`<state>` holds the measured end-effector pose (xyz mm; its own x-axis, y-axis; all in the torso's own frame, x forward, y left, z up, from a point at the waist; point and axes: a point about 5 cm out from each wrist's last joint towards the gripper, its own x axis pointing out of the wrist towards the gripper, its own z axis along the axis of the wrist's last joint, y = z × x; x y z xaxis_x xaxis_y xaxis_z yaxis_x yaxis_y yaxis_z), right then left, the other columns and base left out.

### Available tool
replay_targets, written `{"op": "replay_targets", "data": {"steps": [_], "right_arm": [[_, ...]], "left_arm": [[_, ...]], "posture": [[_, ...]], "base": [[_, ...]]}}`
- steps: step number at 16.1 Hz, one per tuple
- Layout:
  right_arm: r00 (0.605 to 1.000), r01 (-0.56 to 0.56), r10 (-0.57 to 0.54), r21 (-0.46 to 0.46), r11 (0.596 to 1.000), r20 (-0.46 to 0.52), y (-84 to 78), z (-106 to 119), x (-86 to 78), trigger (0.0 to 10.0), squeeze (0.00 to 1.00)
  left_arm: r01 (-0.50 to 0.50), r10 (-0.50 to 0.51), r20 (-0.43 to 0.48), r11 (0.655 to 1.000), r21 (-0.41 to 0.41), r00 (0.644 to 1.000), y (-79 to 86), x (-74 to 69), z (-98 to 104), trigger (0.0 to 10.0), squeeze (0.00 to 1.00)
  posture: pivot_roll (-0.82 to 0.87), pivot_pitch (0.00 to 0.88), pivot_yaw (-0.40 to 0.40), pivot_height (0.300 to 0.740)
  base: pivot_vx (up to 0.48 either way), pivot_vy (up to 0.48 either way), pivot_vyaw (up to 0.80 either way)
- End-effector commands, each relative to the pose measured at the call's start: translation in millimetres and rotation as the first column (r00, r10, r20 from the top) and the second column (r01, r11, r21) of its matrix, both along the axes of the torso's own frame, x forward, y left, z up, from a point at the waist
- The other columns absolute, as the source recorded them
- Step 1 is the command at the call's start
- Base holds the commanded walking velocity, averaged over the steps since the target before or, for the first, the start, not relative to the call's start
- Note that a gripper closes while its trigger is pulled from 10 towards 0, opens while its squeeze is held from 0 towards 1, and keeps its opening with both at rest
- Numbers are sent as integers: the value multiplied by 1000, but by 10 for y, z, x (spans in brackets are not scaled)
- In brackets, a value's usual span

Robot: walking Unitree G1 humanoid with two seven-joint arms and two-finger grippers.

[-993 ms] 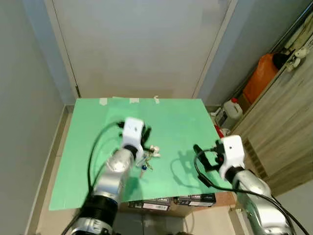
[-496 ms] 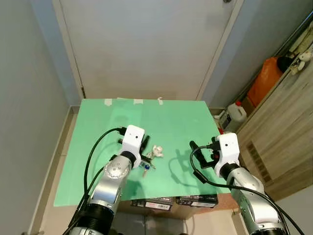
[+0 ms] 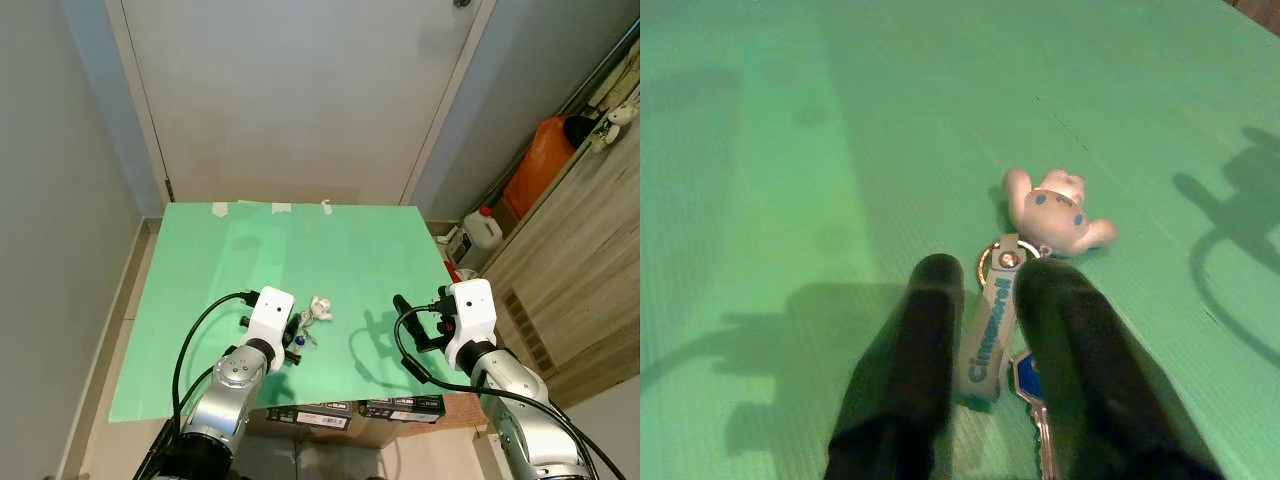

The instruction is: Hang keys on a hook

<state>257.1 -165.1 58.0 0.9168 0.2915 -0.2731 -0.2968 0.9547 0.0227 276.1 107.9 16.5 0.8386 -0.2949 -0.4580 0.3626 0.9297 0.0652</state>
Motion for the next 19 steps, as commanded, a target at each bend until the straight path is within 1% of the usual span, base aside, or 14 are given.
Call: {"op": "replay_targets", "data": {"steps": [1,5,6,7,19], "right_arm": [[1000,6,-5,-18,1000,9,-55,33,-1,10000,0],[1000,1,-1,-19,1000,8,-38,36,11,10000,0],[1000,2,-1,-19,1000,8,-39,31,10,10000,0],[1000,3,-2,-17,1000,8,-38,28,9,10000,0],[1000,14,-14,-13,1000,13,-41,30,45,10000,0]], "left_arm": [[-8,8,-2,1000,2,1000,-13,9,-11,10000,1000],[-8,8,-1,1000,19,1000,14,21,-15,10000,1000],[-5,6,-7,999,32,1000,13,24,-21,10000,224],[-8,8,-6,1000,26,1000,9,27,-20,10000,0],[-17,16,6,999,50,1000,39,102,3,10000,0]], "posture": [[-28,23,-110,736],[-25,23,-109,736],[-24,23,-107,736],[-24,22,-106,736],[-29,2,-99,736]], "base": [[0,0,0],[0,0,0],[0,0,0],[0,0,0],[0,0,0]]}}
